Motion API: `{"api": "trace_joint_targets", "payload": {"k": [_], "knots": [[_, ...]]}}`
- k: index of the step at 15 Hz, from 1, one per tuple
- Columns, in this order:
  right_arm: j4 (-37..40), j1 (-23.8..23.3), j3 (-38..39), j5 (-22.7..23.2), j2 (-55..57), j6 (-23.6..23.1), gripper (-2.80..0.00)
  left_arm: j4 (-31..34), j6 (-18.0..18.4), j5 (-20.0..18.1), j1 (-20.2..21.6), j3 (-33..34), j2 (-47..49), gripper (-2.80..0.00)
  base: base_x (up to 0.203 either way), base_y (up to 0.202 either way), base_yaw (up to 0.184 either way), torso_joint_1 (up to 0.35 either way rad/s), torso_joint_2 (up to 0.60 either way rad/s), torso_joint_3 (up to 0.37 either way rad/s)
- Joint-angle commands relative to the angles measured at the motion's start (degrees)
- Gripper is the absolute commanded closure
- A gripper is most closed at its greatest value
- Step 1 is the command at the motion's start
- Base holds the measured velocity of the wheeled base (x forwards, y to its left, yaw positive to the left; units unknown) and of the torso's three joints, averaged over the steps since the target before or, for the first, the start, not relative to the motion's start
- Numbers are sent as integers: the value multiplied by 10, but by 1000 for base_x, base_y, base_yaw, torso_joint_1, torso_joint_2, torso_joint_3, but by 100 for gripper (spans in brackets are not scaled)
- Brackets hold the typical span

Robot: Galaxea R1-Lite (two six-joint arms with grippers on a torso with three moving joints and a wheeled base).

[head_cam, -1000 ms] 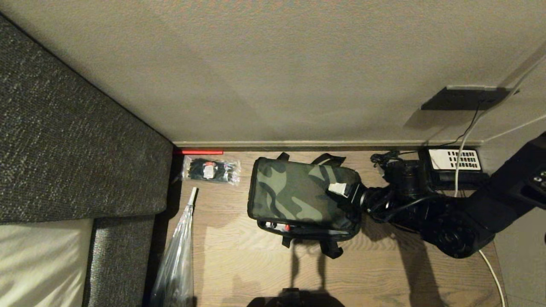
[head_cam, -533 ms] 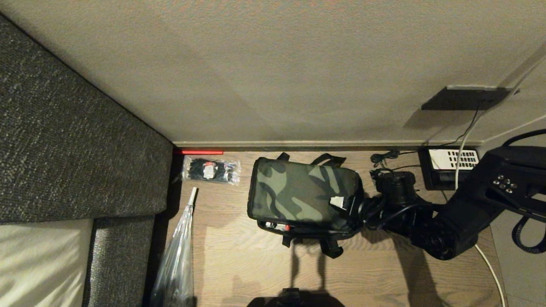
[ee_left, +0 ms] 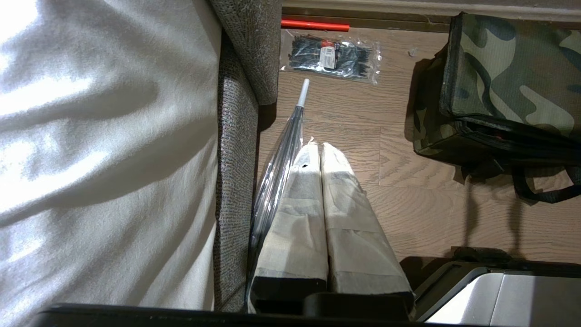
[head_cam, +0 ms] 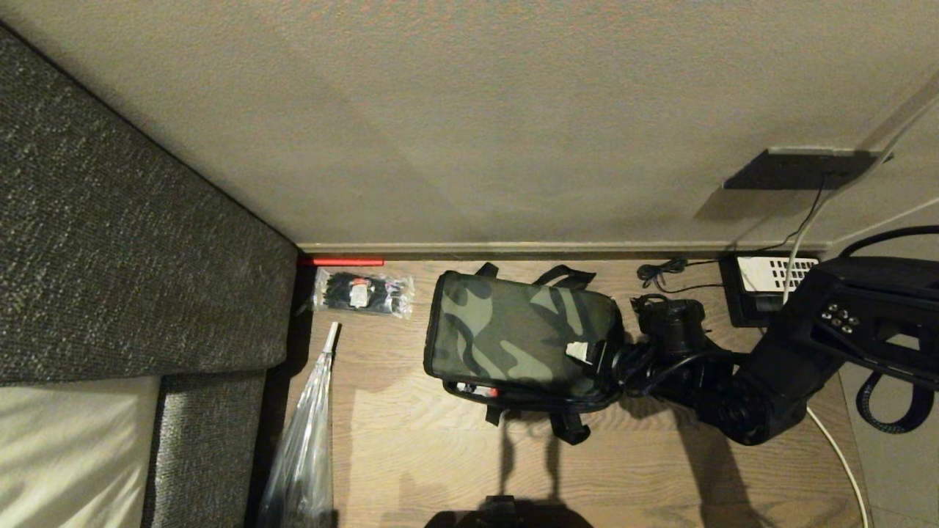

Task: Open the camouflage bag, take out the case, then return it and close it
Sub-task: Open the top of the storage box

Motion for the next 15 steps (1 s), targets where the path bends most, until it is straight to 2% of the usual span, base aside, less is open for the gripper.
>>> {"api": "trace_joint_targets", "payload": {"k": [1, 3, 7, 8, 15], "knots": [[-1, 3, -3, 6, -6, 39, -280, 0, 0, 0, 0, 1, -1, 0, 0, 0, 0, 0, 0, 0], [-2, 6, -4, 6, -8, 42, -280, 0, 0, 0, 0, 1, -1, 0, 0, 0, 0, 0, 0, 0], [-4, 15, -4, 21, -9, 89, -280, 0, 0, 0, 0, 1, -1, 0, 0, 0, 0, 0, 0, 0], [-4, 15, -4, 21, -9, 89, 0, 0, 0, 0, 0, 1, -1, 0, 0, 0, 0, 0, 0, 0], [-11, 20, -9, 15, -9, 58, 0, 0, 0, 0, 0, 1, -1, 0, 0, 0, 0, 0, 0, 0]]}}
